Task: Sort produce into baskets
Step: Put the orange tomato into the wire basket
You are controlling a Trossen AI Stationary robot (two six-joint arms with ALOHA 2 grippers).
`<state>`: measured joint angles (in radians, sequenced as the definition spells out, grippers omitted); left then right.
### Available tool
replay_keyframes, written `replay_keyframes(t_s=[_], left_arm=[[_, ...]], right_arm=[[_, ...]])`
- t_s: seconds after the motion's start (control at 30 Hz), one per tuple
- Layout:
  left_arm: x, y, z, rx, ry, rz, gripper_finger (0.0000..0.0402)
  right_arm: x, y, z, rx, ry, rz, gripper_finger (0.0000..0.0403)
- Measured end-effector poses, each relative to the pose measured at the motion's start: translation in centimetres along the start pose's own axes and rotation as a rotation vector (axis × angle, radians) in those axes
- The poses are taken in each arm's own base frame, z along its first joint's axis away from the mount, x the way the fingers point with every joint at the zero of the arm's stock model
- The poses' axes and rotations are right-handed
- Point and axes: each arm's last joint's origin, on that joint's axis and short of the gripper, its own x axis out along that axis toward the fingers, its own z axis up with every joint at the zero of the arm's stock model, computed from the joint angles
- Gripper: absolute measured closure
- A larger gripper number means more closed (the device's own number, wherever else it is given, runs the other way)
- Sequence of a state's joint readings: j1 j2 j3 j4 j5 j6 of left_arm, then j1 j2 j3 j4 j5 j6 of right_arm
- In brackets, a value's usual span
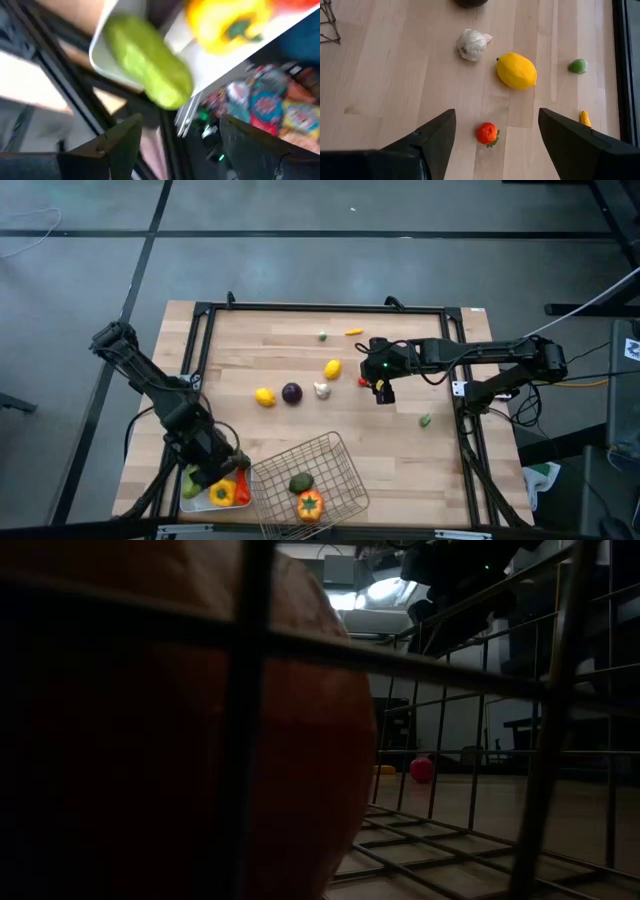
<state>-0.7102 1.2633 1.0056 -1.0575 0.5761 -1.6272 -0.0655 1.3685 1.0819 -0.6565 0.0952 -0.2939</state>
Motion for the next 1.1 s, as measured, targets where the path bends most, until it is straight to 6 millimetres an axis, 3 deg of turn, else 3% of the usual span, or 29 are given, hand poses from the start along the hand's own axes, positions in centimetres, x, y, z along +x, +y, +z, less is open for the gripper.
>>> replay_keyframes(t_s=[0.17,0.37,0.6,0.87,1.1], left_arm=[[-2.5,1.2,0.1,-0.008,-0.226,-0.128,0.0139],[-5.6,2.8,1.0,-0.034,-0.629,-0.274,0.0139],[-8.1,3.9,2.7,-0.095,-1.035,-0.289,0.0139],[-9.6,4.4,5.4,-0.162,-1.173,-0.180,0.0139],[-11.0,4.0,8.5,-0.133,-1.256,-0.096,0.0139]], right_arm=[[0.0,0.0,0.0,-0.002,0.002,-0.009,0.0121],[0.0,0.0,0.0,-0.002,0.002,-0.010,0.0121],[0.0,0.0,0.0,0.001,0.002,-0.010,0.0121],[0.1,0.0,0.0,0.095,0.002,-0.008,0.0121],[2.1,0.7,-1.5,0.098,0.089,0.022,0.0121]])
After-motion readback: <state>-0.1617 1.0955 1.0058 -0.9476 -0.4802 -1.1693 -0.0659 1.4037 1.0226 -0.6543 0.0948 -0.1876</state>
